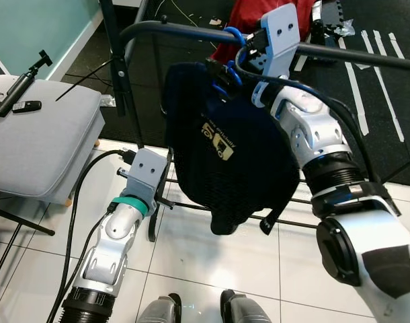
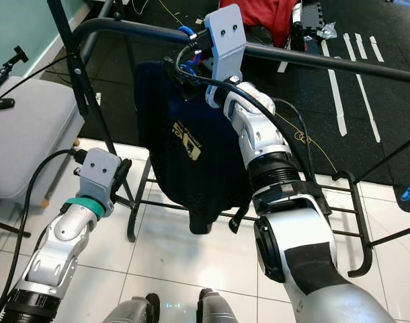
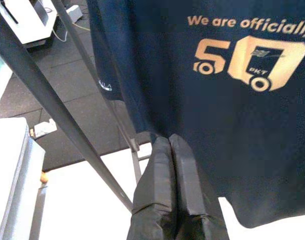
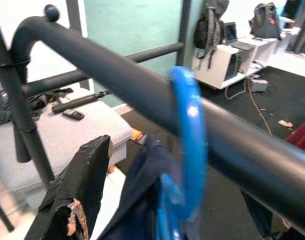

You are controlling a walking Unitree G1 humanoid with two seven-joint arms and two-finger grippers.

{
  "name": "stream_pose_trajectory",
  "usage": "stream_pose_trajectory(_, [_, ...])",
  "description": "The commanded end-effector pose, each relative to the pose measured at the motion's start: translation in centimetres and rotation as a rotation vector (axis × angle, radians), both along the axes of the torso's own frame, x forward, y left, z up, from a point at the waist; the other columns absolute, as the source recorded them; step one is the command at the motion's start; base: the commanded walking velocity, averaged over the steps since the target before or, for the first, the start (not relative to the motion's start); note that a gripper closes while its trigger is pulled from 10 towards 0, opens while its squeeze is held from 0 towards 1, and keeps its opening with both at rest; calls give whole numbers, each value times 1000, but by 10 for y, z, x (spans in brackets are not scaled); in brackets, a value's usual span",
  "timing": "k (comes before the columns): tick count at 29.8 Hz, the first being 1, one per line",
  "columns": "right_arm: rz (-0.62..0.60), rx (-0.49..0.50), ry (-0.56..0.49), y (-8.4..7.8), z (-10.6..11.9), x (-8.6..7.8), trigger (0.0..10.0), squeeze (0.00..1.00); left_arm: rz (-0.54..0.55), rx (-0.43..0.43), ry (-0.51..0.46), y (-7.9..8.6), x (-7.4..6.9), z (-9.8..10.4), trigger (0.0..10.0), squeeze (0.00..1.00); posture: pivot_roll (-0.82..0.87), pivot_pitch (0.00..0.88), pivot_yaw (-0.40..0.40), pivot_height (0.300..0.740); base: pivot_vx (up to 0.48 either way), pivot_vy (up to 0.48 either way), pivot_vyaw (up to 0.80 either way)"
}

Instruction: Hang hanger

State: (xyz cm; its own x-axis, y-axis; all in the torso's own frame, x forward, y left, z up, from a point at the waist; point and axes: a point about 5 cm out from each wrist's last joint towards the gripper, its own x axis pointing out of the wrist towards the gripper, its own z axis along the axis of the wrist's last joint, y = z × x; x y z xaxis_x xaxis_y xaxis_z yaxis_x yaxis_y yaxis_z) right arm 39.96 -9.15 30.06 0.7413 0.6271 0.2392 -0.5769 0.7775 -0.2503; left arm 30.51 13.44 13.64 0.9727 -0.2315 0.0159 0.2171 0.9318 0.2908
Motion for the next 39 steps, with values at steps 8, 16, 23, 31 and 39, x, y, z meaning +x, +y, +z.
stream_pose_trajectory(8, [43, -65, 1, 3, 1, 0, 588, 0, -12, 9, 32, -1, -4, -6, 10000, 0, -2, 184, 16, 740, 0, 0, 0])
stream_pose_trajectory(16, [22, -92, 18, 0, 0, 3, 6157, 0, -16, 13, 37, -1, -4, -7, 10000, 0, -4, 177, 15, 740, 0, 0, 0])
stream_pose_trajectory(23, [-13, -79, 38, -5, 0, 7, 4353, 0, -21, 18, 40, -1, -3, -7, 10000, 0, -3, 169, 17, 740, 0, 0, 0])
stream_pose_trajectory(31, [-28, -18, 58, -12, 3, 10, 0, 0, -26, 24, 38, 0, -3, -7, 10000, 0, -2, 163, 17, 740, 0, 0, 0])
stream_pose_trajectory(39, [-16, -7, 57, -14, 3, 10, 0, 0, -28, 26, 37, 0, -3, -7, 10000, 0, -3, 164, 16, 740, 0, 0, 0])
